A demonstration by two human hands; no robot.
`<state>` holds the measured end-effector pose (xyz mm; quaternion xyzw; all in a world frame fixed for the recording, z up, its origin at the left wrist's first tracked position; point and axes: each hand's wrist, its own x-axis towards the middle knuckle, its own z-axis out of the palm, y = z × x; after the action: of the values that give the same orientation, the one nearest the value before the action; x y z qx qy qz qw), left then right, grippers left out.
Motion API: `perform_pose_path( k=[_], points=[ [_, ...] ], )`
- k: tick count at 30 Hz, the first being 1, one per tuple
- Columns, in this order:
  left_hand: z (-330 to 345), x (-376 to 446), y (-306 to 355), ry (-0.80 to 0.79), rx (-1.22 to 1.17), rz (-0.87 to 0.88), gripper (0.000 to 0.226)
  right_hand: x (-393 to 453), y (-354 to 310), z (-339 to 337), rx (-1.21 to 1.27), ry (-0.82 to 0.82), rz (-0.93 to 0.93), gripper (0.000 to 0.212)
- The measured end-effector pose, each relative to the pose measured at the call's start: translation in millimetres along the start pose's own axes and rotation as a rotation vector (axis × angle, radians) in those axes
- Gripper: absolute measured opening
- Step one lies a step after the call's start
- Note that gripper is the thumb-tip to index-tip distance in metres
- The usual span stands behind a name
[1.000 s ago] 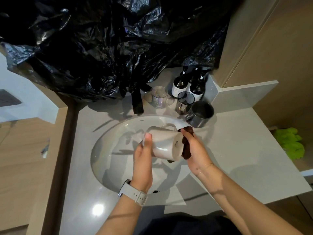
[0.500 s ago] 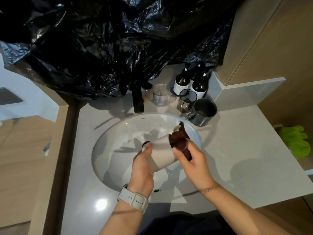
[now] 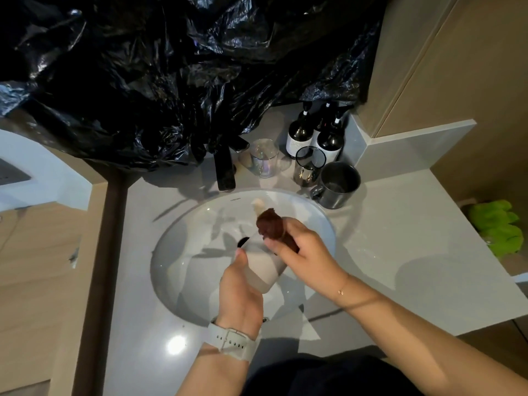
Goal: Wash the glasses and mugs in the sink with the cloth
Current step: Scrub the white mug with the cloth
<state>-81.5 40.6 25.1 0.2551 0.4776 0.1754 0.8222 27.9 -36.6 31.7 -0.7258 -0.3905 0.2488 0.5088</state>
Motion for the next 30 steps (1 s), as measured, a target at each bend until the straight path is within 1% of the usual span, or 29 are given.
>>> perform_pose_path(
  k=[2,3,4,7,8,11,13,14,15,16,18,20,21,23,24,25,27,28,30],
  points=[
    [0,1,6,0.03,-0.006,0.036,0.038,12,6,-2,0.087,0.025,0.116,0.016],
    [-1,3,10,0.054,-0.015,0.044,0.037,10,13,0,0.107,0.027,0.154,0.017],
    [-4,6,13,0.078,-0.028,0.048,0.038,2,19,4,0.083,0.023,0.155,0.018],
    [-14,11,15,0.138,-0.01,0.068,0.039,-26,21,20,-0.046,0.027,0.013,0.026],
    [-15,11,13,0.131,-0.006,0.064,0.04,-29,19,22,-0.07,0.042,-0.04,0.03],
    [-9,3,5,0.086,0.023,0.059,0.04,-14,16,20,-0.183,0.04,-0.186,0.038],
    [-2,-2,1,0.107,0.08,0.133,0.035,-2,13,16,-0.215,0.024,-0.213,0.039],
    [1,-4,-1,0.122,0.109,0.187,0.031,3,13,14,-0.177,0.017,-0.171,0.036],
    [4,-6,-1,0.139,0.131,0.246,0.027,6,12,12,-0.088,0.002,-0.09,0.033],
    [7,-9,0,0.145,0.159,0.31,0.025,9,9,11,0.068,-0.018,0.03,0.031],
    [10,-14,3,0.104,0.247,0.443,0.023,16,1,10,0.442,-0.051,0.311,0.031],
    [9,-16,8,0.085,0.343,0.537,0.018,27,-4,9,0.697,-0.068,0.563,0.028],
    [7,-17,10,0.094,0.388,0.572,0.013,32,-6,9,0.777,-0.083,0.666,0.023],
    [4,-14,11,0.132,0.503,0.619,0.018,40,-12,7,0.876,-0.135,0.83,0.01],
    [2,-13,11,0.139,0.544,0.629,0.019,41,-13,6,0.892,-0.163,0.883,0.011],
    [1,-12,10,0.149,0.562,0.63,0.018,42,-13,5,0.882,-0.198,0.908,0.013],
    [1,-12,11,0.141,0.477,0.577,0.015,38,-9,7,0.785,-0.243,0.872,0.026],
    [0,-11,13,0.127,0.405,0.532,0.012,34,-6,10,0.701,-0.217,0.811,0.035],
    [-4,-3,18,0.125,0.273,0.388,0.019,19,3,19,0.516,-0.098,0.632,0.048]
  ],
)
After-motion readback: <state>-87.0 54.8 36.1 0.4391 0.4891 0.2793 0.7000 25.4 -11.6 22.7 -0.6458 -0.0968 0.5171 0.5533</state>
